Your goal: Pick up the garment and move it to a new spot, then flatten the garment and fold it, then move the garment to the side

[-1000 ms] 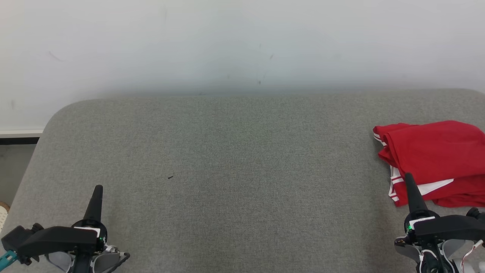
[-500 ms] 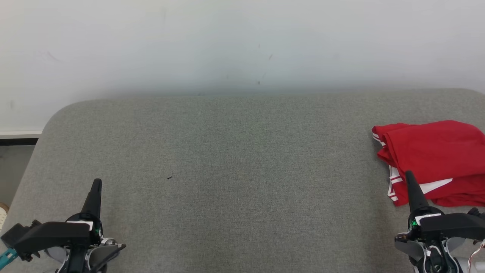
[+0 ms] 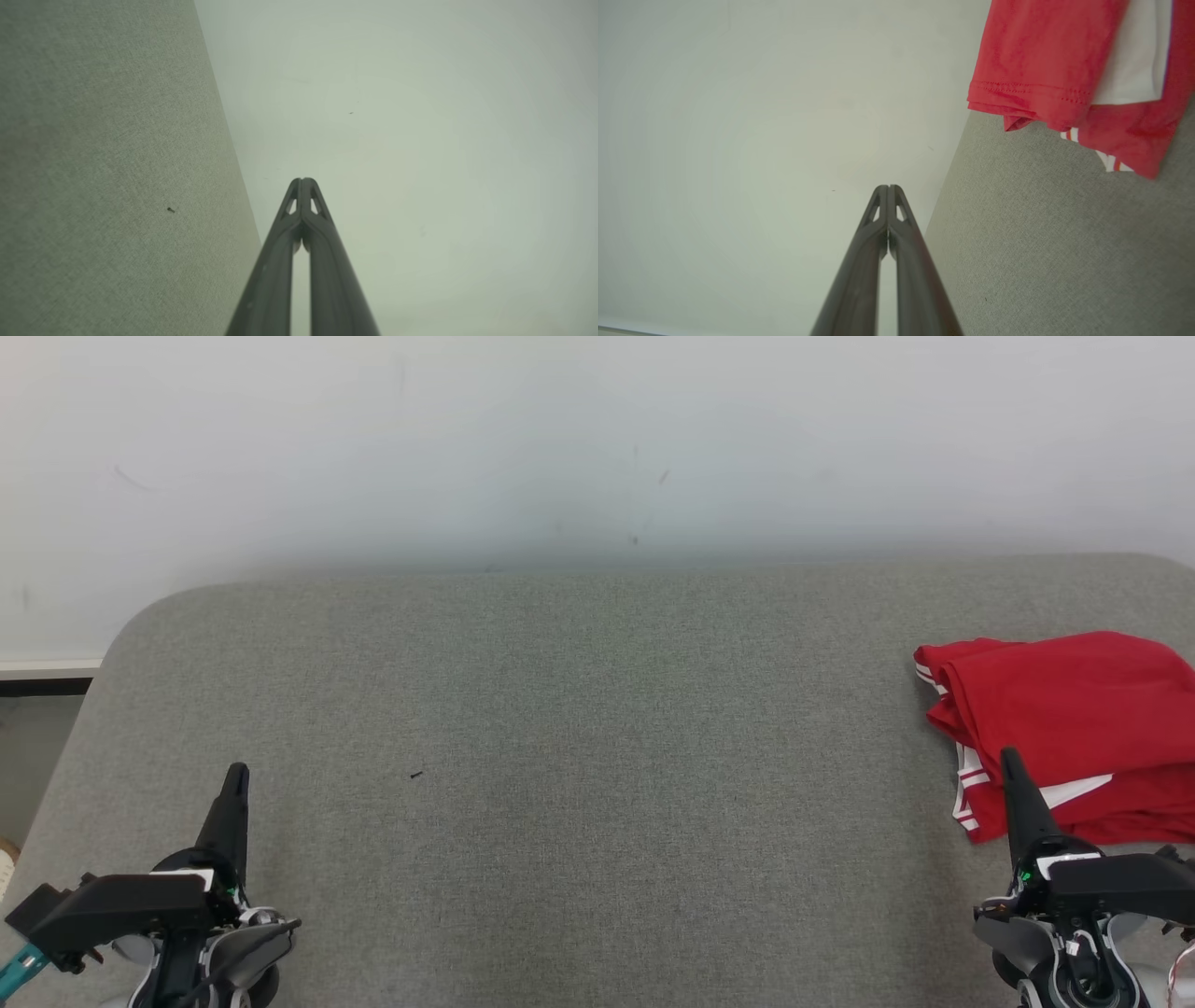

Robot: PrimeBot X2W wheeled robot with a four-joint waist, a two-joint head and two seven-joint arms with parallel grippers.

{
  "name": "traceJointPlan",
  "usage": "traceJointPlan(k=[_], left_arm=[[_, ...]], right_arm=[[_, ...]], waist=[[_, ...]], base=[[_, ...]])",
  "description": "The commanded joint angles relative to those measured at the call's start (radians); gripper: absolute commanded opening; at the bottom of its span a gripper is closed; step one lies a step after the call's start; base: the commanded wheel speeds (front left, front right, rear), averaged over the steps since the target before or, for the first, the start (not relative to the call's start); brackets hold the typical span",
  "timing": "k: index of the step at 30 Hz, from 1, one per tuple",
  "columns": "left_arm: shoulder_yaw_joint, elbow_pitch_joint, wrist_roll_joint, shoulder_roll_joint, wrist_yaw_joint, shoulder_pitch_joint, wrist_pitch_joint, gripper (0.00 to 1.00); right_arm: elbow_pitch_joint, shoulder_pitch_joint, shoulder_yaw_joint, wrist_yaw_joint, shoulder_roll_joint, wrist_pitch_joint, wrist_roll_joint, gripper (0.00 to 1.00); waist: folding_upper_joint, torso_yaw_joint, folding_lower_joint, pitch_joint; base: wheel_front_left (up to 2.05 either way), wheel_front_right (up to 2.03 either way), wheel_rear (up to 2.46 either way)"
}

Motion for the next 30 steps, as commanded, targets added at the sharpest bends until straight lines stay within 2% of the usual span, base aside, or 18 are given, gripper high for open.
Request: traceJointPlan(k=[1, 21, 30], left_arm=[[0.009, 0.002, -0.024, 0.001, -0.005, -0.021, 0.008, 0.00], [0.041, 0.028, -0.139, -0.015, -0.020, -0.048, 0.048, 0.00], [0.041, 0.028, -0.142, -0.016, -0.018, -0.049, 0.049, 0.00]], right_arm=[[-0.002, -0.014, -0.003, 0.000, -0.008, 0.004, 0.026, 0.00], [0.005, -0.027, -0.007, 0.000, -0.009, 0.030, 0.161, 0.00], [0.005, -0.025, -0.007, 0.000, -0.009, 0.029, 0.161, 0.00]], waist=[[0.0000, 0.000, 0.0000, 0.000], [0.0000, -0.005, 0.0000, -0.002], [0.0000, -0.005, 0.0000, -0.002]], base=[[0.00, 0.00, 0.00], [0.00, 0.00, 0.00], [0.00, 0.00, 0.00]])
